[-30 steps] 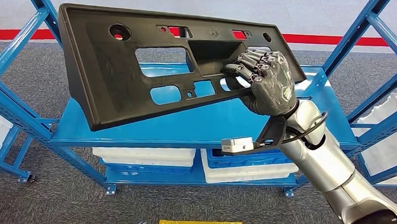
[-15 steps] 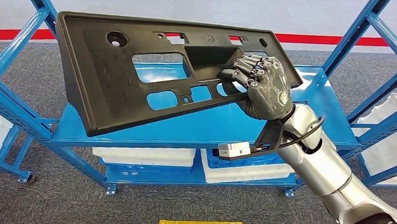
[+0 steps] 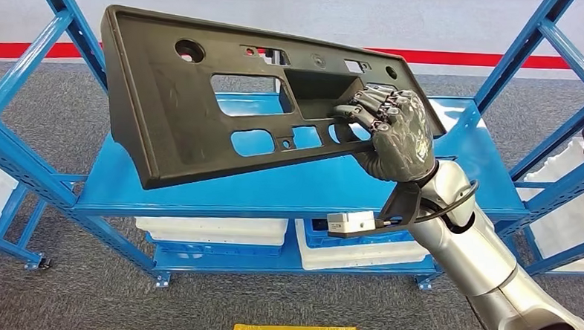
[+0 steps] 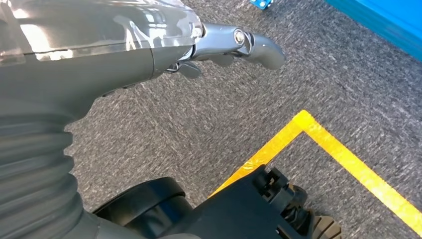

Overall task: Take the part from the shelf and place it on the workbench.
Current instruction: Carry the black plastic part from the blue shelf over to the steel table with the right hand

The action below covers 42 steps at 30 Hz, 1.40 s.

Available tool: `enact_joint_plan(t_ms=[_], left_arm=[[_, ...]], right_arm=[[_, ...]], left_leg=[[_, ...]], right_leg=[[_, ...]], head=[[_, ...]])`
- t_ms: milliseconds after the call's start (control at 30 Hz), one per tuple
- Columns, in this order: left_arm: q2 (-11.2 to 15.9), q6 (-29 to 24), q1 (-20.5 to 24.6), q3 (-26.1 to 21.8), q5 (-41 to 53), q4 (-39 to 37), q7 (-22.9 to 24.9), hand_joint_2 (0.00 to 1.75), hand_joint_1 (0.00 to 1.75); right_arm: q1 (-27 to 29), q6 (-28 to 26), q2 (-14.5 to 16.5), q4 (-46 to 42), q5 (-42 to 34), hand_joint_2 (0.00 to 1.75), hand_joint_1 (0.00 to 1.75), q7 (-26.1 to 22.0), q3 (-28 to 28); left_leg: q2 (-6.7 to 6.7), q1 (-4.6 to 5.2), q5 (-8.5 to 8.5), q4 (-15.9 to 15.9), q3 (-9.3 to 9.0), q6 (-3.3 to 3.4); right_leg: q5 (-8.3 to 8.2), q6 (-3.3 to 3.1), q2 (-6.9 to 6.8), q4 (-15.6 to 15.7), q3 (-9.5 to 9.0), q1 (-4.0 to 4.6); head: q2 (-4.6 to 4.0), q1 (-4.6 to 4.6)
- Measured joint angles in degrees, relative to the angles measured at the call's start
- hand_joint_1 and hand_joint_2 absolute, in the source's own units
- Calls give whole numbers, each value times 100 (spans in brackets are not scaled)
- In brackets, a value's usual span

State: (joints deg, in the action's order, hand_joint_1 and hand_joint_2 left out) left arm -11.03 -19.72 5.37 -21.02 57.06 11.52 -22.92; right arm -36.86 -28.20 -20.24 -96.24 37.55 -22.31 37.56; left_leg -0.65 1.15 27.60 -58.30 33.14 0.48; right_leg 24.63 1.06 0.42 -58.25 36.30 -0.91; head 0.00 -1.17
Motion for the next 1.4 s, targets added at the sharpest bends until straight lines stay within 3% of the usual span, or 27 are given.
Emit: enact_joint_plan(t_ms=[100, 167, 200, 267, 300, 333, 367, 433, 500, 633, 667, 733, 800, 833, 867, 900, 967, 1033, 1133, 1167, 1233, 1300, 1333, 1367, 1400], left_arm=[[3, -24, -2, -1, -8, 0, 6, 175, 0], [2, -44, -2, -1, -10, 0, 9, 175, 0], [1, -52, -2, -1, -10, 0, 10, 175, 0], [1, -61, -8, -1, -10, 0, 11, 175, 0], [1, -62, -13, -1, -10, 0, 13, 175, 0], [0, -63, -18, -1, -10, 0, 15, 175, 0], [0, -64, -22, -1, -10, 0, 16, 175, 0], [-2, -67, -25, -1, -10, 0, 19, 175, 0], [-1, -74, -25, -1, -10, 0, 26, 175, 0], [1, -80, -54, 1, -4, -2, 47, 175, 0], [1, -79, -56, 1, 0, -2, 49, 175, 0], [-1, -79, -55, 1, 5, -2, 54, 175, 0], [-1, -80, -54, 1, 3, -2, 53, 175, 0], [-1, -81, -50, 1, 3, -2, 51, 175, 0], [-1, -81, -45, 1, 2, -2, 47, 175, 0], [-1, -81, -42, 1, 3, -2, 44, 175, 0], [-1, -79, -38, 1, 3, -2, 40, 175, 0], [-1, -79, -31, 1, 3, -2, 32, 175, 0], [-1, -80, -38, -1, 1, -2, 23, 175, 0], [-1, -80, -39, -1, 1, -2, 21, 175, 0], [-1, -78, -35, -1, 1, -2, 19, 175, 0], [-1, -76, -37, 0, 1, -2, 19, 175, 0], [-1, -75, -39, 0, 1, -2, 19, 175, 0], [-1, -74, -39, 0, 1, -2, 19, 175, 0], [-1, -74, -40, -1, 1, -2, 19, 175, 0]], right_arm=[[9, 23, -1, 1, -9, 175, 175, -23, -44], [25, 36, -3, 2, -14, 175, 175, -45, -94], [36, 37, -4, 3, -15, 175, 175, -55, -118], [72, 38, -5, 4, -19, 175, 175, -64, -151], [99, 38, -7, 5, -21, 175, 175, -67, -161], [126, 39, -9, 5, -28, 175, 175, -69, -168], [147, 40, -12, 6, -40, 175, 175, -73, -173], [166, 42, -20, 7, -78, 175, 175, -90, -188], [186, 45, -30, 9, -120, 175, 175, -109, -216], [293, 50, -69, 22, -168, 175, 175, -117, -269], [301, 49, -76, 24, -174, 175, 175, -120, -277], [317, 47, -80, 25, -185, 175, 175, -135, -296], [355, 46, -82, 26, -190, 175, 175, -158, -309], [374, 46, -83, 26, -189, 175, 175, -168, -311], [386, 46, -83, 26, -189, 175, 175, -177, -312], [393, 46, -83, 26, -187, 175, 175, -183, -313], [395, 46, -83, 26, -183, 175, 175, -191, -328], [395, 46, -83, 26, -178, 175, 175, -191, -350], [400, 46, -80, 26, -172, 175, 175, -196, -363], [401, 46, -79, 26, -168, 175, 175, -198, -367], [405, 46, -79, 26, -164, 175, 175, -198, -378], [422, 47, -79, 26, -163, 175, 175, -198, -386], [437, 48, -79, 26, -162, 175, 175, -198, -387], [449, 48, -79, 26, -162, 175, 175, -198, -388], [456, 48, -78, 26, -162, 175, 175, -198, -389]], left_leg=[[5, -13, -20, 9, -1, 43], [16, -53, -64, 60, -26, 84], [23, -74, -81, 82, -36, 97], [27, -87, -86, 83, -36, 105], [28, -95, -85, 80, -36, 103], [28, -108, -81, 74, -35, 96], [26, -127, -70, 61, -35, 79], [19, -171, -24, -1, -32, 10], [7, -172, 34, -88, -3, -84], [7, -161, 69, -116, 6, -174], [12, -166, 144, -211, 40, -190], [20, -171, 472, -767, 272, -212], [21, -170, 830, -1587, 627, -216], [21, -170, 886, -1823, 723, -212], [20, -169, 825, -1817, 710, -207], [20, -169, 663, -1569, 583, -198], [19, -166, 277, -707, 169, -181], [11, -148, 116, -194, -44, -165], [0, -123, 75, -129, -16, -85], [3, -126, 48, -114, -7, -43], [17, -139, -1, -89, 18, 27], [23, -124, -27, -92, 55, 61], [26, -113, -40, -95, 74, 71], [26, -105, -49, -101, 89, 75], [24, -99, -55, -108, 98, 75]], right_leg=[[-7, 44, 0, 5, -2, -6], [106, 74, -1, -125, 57, -6], [252, 83, -2, -351, 155, -8], [624, 99, -3, -1107, 484, -16], [745, 109, -3, -1456, 637, -23], [763, 123, -3, -1627, 710, -31], [663, 140, -4, -1542, 662, -44], [311, 188, -14, -828, 300, -85], [165, 198, -15, -245, -6, -94], [213, 72, 0, -179, -52, -82], [211, 31, -1, -179, -53, -91], [204, -28, -8, -175, -55, -99], [203, -48, -14, -176, -53, -89], [202, -50, -15, -176, -53, -85], [201, -51, -13, -176, -55, -83], [199, -52, -9, -177, -60, -84], [193, -40, -1, -180, -65, -78], [169, 9, 2, -178, -47, -62], [125, 116, -1, -145, -29, -77], [177, 137, -3, -187, -6, -83], [476, 155, -6, -592, 164, -77], [862, 158, -6, -1337, 459, -64], [964, 159, -6, -1621, 560, -61], [962, 157, -6, -1705, 564, -59], [852, 150, -6, -1544, 445, -53]], head=[[0, -4], [0, 12], [0, 40], [0, 114], [0, 145], [0, 165], [0, 183], [0, 210], [0, 243], [0, 157], [0, 128], [0, 41], [0, -27], [0, -44], [0, -58], [0, -73], [0, -104], [0, -116], [0, -106], [0, -97], [0, -37], [0, 54], [0, 93], [0, 124], [0, 151]])
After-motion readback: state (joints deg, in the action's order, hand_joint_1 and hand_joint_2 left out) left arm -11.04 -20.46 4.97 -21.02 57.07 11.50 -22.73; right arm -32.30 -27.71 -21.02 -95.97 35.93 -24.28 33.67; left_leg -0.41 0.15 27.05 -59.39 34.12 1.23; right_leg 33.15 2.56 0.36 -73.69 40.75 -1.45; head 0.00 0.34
